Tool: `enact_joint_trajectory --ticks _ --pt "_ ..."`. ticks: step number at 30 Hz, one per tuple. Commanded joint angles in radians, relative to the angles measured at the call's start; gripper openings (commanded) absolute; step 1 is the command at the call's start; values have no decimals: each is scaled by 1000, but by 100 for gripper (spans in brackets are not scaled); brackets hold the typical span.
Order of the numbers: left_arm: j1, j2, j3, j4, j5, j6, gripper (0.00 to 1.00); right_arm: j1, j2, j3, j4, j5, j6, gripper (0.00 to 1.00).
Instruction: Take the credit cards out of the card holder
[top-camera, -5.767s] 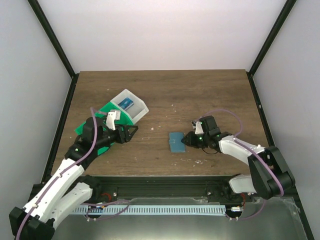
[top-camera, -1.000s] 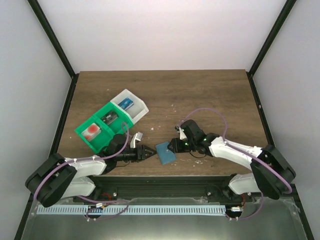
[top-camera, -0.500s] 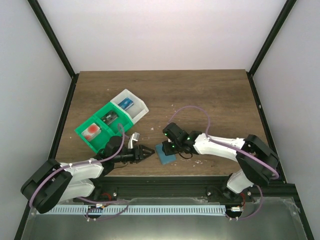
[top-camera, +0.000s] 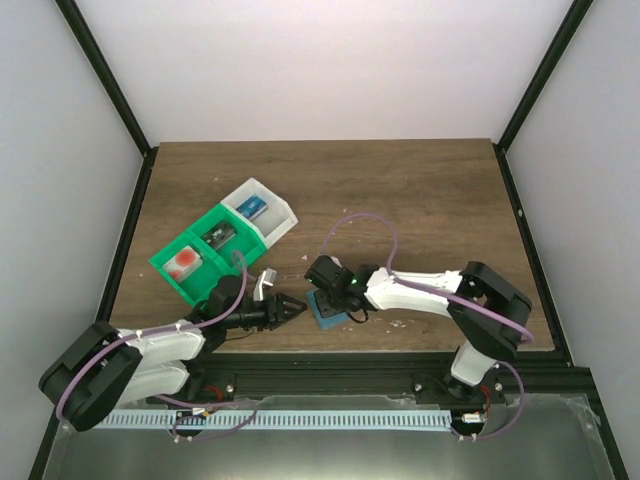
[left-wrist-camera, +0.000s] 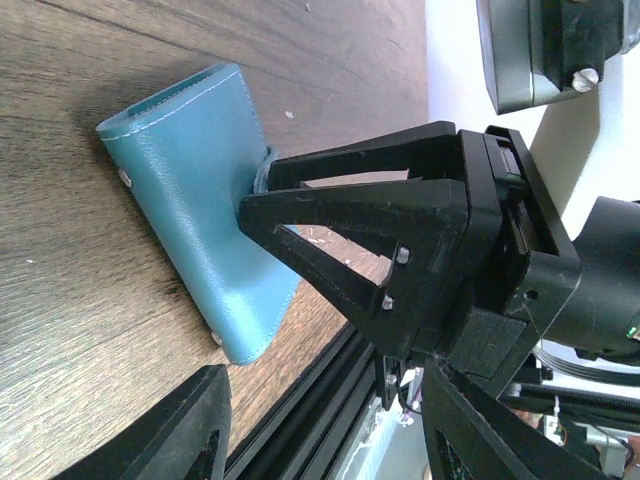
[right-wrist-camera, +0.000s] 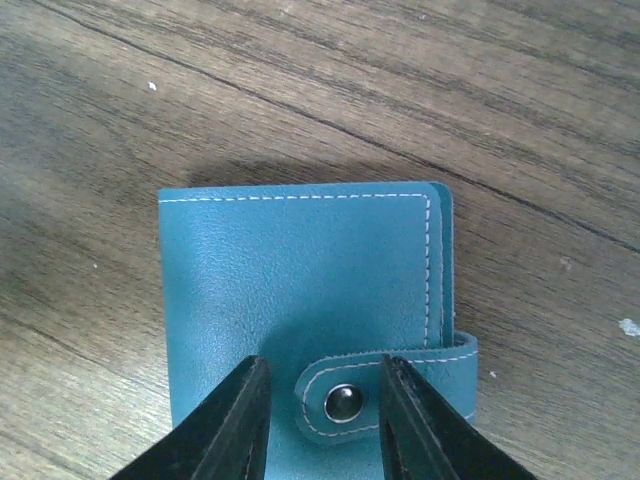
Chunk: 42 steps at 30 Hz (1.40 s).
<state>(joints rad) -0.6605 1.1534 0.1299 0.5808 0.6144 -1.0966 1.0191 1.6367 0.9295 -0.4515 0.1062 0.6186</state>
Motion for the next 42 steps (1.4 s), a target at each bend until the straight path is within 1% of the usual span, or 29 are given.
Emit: enact_joint_trajectory --ticks 1,5,12,18,24,28,33,39,42 --pt "5 -8 -14 1 -6 6 54 32 41 37 -90 98 34 30" --pt "5 -3 -19 -2 -14 3 54 45 41 43 -94 111 41 21" --pt "5 -10 -30 -13 -21 4 55 51 11 35 -49 73 44 7" --pt "6 -14 -31 -22 -38 4 55 51 0 29 -30 61 36 1" --pt "5 -10 -19 -35 -39 14 55 52 -46 14 4 22 48 1" --pt "5 -8 -23 -42 -34 24 55 51 -109 -5 25 1 60 1" --pt "4 -17 -24 -55 -36 31 56 51 -204 -65 92 -36 90 0" --pt "3 -64 5 -137 -48 71 65 51 -318 -160 209 -114 135 1" --pt "3 -105 18 -197 -68 95 71 52 -369 -205 299 -180 136 0"
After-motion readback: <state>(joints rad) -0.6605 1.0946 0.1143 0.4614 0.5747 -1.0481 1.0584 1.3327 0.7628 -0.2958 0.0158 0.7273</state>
